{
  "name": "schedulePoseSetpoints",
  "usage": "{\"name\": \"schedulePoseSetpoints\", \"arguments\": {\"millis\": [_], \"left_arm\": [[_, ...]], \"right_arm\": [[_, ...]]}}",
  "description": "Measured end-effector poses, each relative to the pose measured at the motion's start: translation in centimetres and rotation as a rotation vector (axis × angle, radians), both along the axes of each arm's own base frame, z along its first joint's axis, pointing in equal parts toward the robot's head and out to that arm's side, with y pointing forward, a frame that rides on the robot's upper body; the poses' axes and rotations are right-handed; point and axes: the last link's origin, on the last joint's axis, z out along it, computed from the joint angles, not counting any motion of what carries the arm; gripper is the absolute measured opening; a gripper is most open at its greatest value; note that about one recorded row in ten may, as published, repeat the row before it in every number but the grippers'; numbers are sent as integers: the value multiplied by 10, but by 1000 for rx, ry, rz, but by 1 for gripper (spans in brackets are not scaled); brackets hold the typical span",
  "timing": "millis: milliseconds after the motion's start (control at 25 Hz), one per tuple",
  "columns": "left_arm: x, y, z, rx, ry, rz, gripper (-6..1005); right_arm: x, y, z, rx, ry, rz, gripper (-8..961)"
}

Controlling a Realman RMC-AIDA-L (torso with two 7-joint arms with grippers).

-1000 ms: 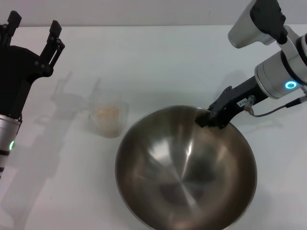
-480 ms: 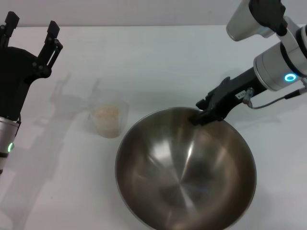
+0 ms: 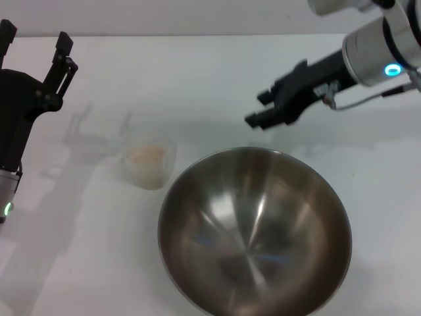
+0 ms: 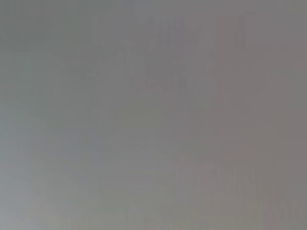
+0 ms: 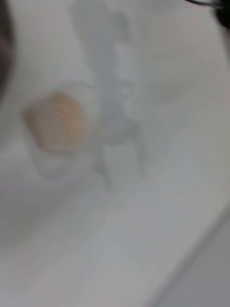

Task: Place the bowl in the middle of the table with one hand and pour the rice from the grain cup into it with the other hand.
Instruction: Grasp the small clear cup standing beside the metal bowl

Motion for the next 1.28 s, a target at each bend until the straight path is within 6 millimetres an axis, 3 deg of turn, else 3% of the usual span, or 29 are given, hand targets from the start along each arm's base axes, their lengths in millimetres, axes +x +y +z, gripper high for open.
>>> {"name": "schedulePoseSetpoints", "arguments": {"millis": [320, 640, 1000, 1160, 1280], "left_arm": [[-1, -1, 1, 4, 0, 2, 811], [-2, -2, 1, 2, 3, 3, 811], [-4, -5, 0, 1, 3, 11, 811], [-5, -6, -1, -3, 0, 16, 811], [-5, -6, -1, -8, -4, 18, 811]], "right_arm": [[-8, 18, 22, 288, 105, 102, 501], [12, 22, 42, 735, 153, 180, 501], [22, 4, 44, 1176, 192, 298, 501], [29, -8, 28, 1416, 295, 351, 501], [36, -13, 21, 1465, 364, 354, 501]]}}
